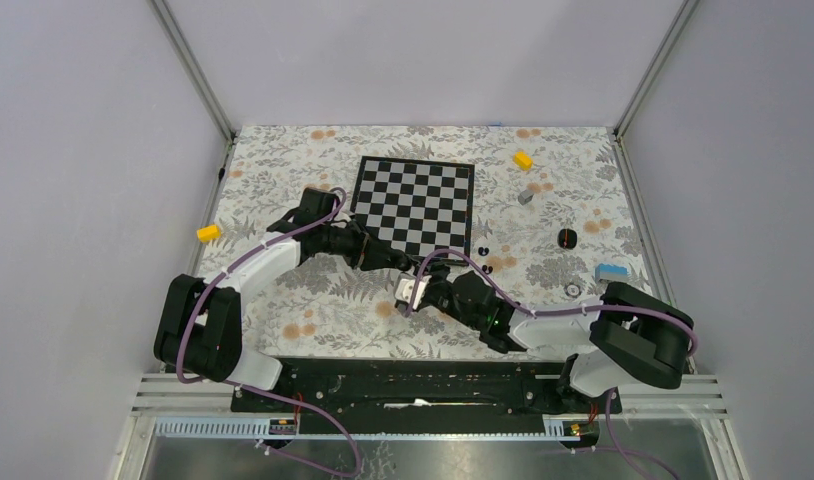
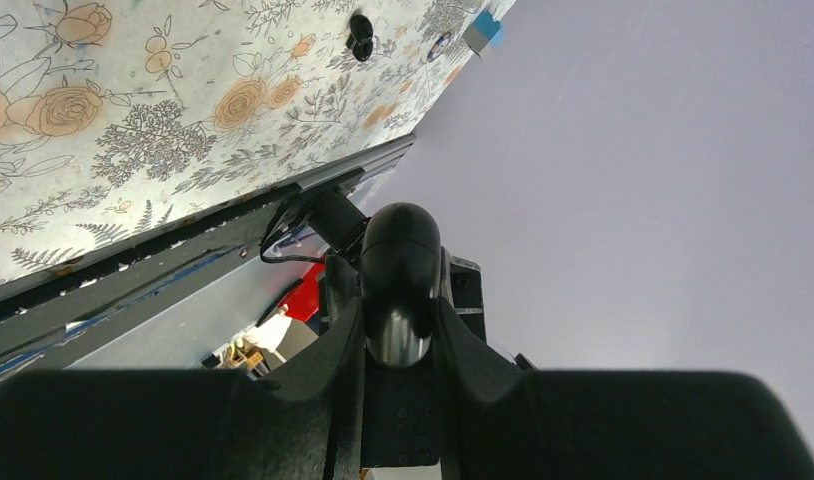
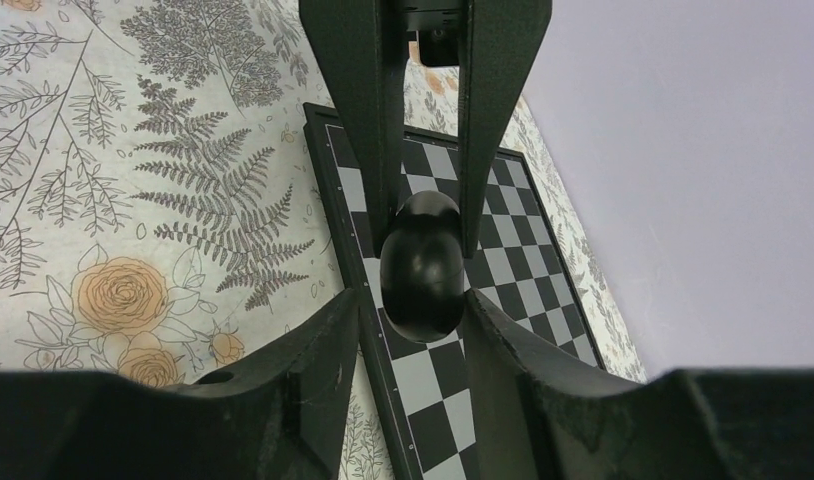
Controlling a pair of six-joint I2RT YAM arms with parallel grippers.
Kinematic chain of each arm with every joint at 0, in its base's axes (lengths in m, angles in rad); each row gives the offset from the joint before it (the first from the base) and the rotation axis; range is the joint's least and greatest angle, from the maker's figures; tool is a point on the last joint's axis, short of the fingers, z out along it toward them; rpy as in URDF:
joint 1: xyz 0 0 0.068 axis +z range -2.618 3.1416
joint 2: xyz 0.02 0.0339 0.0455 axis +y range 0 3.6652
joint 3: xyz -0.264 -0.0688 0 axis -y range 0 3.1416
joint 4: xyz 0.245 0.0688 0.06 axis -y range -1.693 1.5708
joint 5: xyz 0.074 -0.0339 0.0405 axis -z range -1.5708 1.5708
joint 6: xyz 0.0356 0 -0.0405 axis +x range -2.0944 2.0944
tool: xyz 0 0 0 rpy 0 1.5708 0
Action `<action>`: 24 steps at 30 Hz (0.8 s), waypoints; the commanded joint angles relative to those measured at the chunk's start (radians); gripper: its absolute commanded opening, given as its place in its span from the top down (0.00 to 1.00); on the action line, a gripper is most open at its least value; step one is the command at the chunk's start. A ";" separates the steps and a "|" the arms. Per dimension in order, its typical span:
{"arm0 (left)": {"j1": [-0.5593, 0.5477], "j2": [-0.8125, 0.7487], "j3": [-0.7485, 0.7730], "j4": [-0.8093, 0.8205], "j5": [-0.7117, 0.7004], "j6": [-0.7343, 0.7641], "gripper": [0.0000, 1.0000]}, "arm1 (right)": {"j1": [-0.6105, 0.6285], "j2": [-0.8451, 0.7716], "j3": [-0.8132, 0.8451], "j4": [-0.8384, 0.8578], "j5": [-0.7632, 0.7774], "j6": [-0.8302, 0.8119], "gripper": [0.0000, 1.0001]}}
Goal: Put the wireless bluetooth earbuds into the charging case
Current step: Pass from the left arm to the right
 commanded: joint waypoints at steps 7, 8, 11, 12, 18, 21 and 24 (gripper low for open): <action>0.003 -0.003 -0.001 0.044 0.022 -0.007 1.00 | 0.009 0.035 0.074 0.049 0.008 0.036 0.57; 0.003 -0.001 -0.001 0.044 0.022 -0.007 1.00 | 0.008 0.038 0.078 0.050 0.004 0.039 0.57; 0.003 -0.002 -0.002 0.044 0.022 -0.007 1.00 | 0.008 0.048 0.087 0.054 0.000 0.043 0.57; 0.003 -0.003 -0.003 0.044 0.023 -0.008 1.00 | 0.008 0.052 0.088 0.054 -0.001 0.043 0.57; 0.003 -0.007 -0.004 0.044 0.022 -0.011 1.00 | 0.008 0.057 0.094 0.047 -0.004 0.047 0.71; 0.003 -0.004 -0.002 0.049 0.024 -0.013 1.00 | 0.008 0.053 0.092 0.038 -0.002 0.050 0.81; 0.003 -0.005 -0.005 0.061 0.015 -0.014 1.00 | 0.009 0.046 0.094 0.014 -0.004 0.051 0.99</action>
